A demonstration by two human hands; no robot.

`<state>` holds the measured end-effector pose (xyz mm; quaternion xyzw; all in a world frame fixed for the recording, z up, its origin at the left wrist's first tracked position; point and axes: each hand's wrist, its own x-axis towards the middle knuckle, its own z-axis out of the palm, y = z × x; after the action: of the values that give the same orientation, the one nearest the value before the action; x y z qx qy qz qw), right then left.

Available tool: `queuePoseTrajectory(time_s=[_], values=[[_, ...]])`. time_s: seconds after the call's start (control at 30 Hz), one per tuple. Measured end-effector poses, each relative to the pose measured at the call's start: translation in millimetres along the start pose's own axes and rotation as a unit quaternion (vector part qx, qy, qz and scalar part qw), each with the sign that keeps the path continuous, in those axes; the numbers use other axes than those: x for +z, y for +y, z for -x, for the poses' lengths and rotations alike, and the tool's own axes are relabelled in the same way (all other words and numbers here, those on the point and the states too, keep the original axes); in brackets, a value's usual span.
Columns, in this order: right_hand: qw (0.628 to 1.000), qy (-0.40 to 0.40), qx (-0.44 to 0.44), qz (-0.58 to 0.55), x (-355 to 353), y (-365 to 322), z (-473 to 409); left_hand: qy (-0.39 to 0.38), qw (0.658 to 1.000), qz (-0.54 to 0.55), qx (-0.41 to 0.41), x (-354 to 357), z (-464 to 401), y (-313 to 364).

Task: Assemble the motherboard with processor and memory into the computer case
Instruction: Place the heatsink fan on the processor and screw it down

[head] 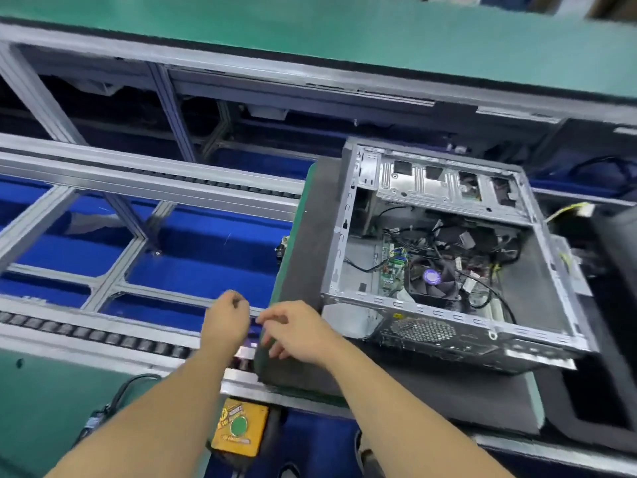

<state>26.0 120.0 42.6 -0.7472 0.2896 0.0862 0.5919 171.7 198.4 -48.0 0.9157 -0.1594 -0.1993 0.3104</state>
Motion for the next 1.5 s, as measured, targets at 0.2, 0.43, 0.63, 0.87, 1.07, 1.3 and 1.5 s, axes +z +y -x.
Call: queuePoseTrajectory(time_s=[0.2,0.43,0.63,0.87,1.07,1.3,1.5], values=[[0.994,-0.002,-0.107,0.01,-58.4,-31.4,38.8,-0.075,0.956,0.282,0.029,1.0,-24.5,162.9],[0.935,0.321,-0.136,0.069,-218.6,-27.4,57.9,-0.075,0.982,0.054,0.164,16.9,-24.1,263.2],[0.818,0.455,0.181,0.3,-355.5,73.7,82.1,0.024,0.971,-0.18,0.157,59.4,-11.1,284.3],[0.825,0.427,0.183,0.322,-363.8,112.6,64.7,0.059,0.965,-0.208,0.151,72.1,-18.2,283.1],[0.825,0.432,0.188,0.312,-376.9,104.8,53.1,0.055,0.963,-0.221,0.145,74.0,-24.8,294.4],[0.839,0.416,0.166,0.309,-387.1,104.9,51.9,0.048,0.962,-0.231,0.139,70.4,-8.5,288.9],[0.835,0.433,0.117,0.318,-365.8,103.4,66.8,0.097,0.935,-0.245,0.238,73.7,21.5,286.2]])
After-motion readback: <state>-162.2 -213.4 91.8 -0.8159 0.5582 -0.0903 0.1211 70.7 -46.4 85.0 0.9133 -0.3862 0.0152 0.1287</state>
